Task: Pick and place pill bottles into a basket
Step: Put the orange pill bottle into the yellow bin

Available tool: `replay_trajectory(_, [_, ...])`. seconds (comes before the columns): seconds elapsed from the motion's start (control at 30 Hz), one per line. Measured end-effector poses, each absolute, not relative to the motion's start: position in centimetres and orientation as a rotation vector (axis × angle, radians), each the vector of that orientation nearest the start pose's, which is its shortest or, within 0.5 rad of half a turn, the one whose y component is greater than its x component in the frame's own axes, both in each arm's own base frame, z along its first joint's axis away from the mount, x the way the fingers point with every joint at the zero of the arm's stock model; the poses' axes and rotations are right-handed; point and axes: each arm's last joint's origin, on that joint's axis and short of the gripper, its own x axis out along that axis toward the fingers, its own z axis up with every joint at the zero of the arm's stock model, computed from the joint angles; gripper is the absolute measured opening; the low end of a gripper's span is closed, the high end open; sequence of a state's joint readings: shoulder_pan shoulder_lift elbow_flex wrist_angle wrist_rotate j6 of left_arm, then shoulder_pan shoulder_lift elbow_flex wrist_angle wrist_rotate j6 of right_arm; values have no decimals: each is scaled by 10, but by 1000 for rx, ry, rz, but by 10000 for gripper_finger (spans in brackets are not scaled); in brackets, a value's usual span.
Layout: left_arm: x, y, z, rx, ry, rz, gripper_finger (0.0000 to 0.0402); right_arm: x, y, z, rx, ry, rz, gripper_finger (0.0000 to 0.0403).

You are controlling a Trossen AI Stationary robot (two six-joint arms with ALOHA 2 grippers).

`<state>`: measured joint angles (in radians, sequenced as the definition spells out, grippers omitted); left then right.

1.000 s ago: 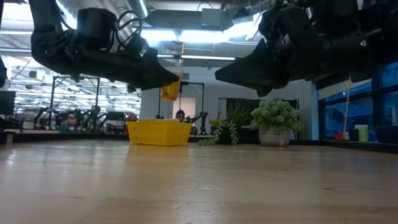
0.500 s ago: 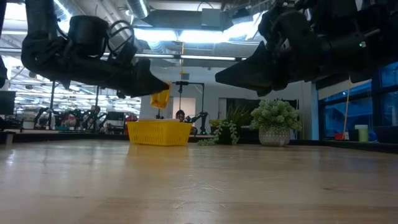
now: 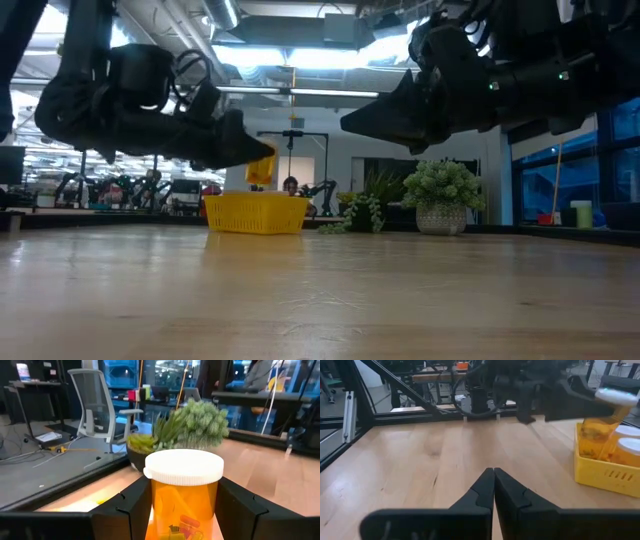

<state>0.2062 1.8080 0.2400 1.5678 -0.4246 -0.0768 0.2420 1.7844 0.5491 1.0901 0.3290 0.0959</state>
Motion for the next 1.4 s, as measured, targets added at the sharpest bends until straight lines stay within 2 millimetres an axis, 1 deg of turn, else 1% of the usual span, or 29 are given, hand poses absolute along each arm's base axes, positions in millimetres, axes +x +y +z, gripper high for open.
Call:
replay_trajectory(0.17, [236, 62, 109, -63, -1, 647, 178, 301, 65, 136, 54, 135, -93, 16])
replay_trajectory(0.27, [240, 63, 109, -45, -3, 677, 178, 301, 65, 136, 54, 136, -93, 16])
replay_trajectory(0.43, [240, 65, 109, -36, 4, 690, 178, 301, 65, 136, 52, 136, -93, 16])
replay_trajectory(0.67, [238, 70, 101, -72, 68, 717, 178, 301, 65, 136, 51, 136, -93, 16])
replay_trajectory(0.93, [237, 73, 101, -76, 78, 709, 178, 301, 65, 136, 51, 136, -93, 16])
replay_trajectory(1.17, [246, 75, 98, -68, 131, 698, 178, 301, 65, 136, 51, 136, -93, 16])
replay_trajectory(1.4, [249, 76, 100, -64, 123, 705, 179, 301, 65, 136, 51, 136, -93, 17])
